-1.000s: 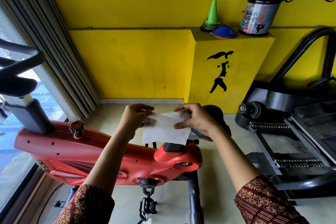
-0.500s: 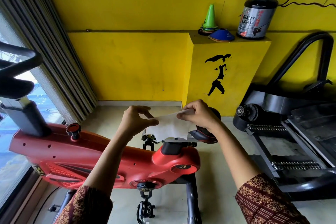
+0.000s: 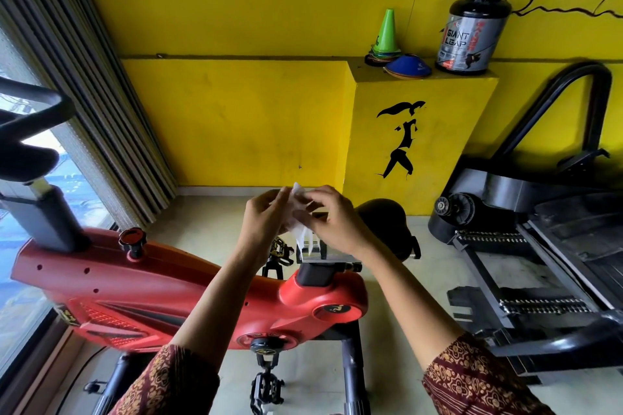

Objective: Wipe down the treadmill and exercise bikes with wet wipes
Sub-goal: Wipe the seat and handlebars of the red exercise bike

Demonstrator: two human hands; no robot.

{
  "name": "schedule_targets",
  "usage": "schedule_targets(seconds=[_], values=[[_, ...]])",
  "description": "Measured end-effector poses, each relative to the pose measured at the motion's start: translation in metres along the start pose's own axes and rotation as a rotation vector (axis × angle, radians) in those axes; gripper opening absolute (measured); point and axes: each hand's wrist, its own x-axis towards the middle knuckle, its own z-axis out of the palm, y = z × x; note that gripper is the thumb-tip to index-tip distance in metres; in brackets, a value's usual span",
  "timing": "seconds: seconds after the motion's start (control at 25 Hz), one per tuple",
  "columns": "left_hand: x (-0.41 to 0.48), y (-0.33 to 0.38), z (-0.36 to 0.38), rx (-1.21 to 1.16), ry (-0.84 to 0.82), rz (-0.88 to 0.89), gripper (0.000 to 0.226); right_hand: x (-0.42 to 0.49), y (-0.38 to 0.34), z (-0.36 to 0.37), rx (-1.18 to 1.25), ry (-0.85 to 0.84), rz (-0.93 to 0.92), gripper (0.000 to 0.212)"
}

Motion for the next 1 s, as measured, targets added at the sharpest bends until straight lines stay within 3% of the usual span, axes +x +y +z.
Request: schedule_targets(seconds=[0.08,0.12,0.24,0.32,0.4,0.48,0.68,0.72,0.8,0.84,0.88,1.0], values=[[0.000,0.003,-0.004,-0.045,-0.007,0.006,0.020,-0.004,0.000,0.000,0.004,-0.175,-0.009,0.039],[0.000,0.004,-0.006,-0.047,0.001,0.005,0.016,-0.005,0.000,-0.003,0.030,-0.175,-0.022,0.036],[0.002,0.002,-0.015,-0.004,0.006,0.004,0.018,-0.002,0.002,-0.016,0.183,0.024,0.061,0.021],[0.002,0.005,-0.018,0.032,-0.049,0.025,0.022,0.000,0.006,-0.025,0.186,0.062,0.136,0.032],[-0.001,0.010,-0.019,0.054,-0.118,0.057,0.024,0.000,0.011,-0.028,0.238,-0.081,0.186,0.054],[-0.003,0.014,-0.019,0.071,-0.166,0.089,0.024,0.000,0.015,-0.026,0.301,-0.182,0.205,0.060],[-0.009,0.019,-0.015,0.124,-0.243,0.189,0.009,-0.003,0.018,-0.017,0.315,-0.097,0.225,0.018],[-0.011,0.019,-0.014,0.118,-0.263,0.184,0.019,-0.003,0.017,-0.018,0.320,-0.067,0.235,0.015],[-0.012,0.018,-0.012,0.086,-0.278,0.163,0.030,-0.004,0.014,-0.019,0.343,-0.012,0.249,0.015],[-0.011,0.017,-0.012,0.107,-0.270,0.188,0.024,-0.004,0.013,-0.021,0.362,-0.002,0.255,0.018],[-0.008,0.015,-0.013,0.175,-0.256,0.232,0.016,-0.004,0.011,-0.022,0.376,-0.003,0.254,0.021],[-0.003,0.005,-0.016,0.376,-0.276,0.237,0.031,-0.004,0.005,-0.025,0.402,-0.002,0.253,0.027]])
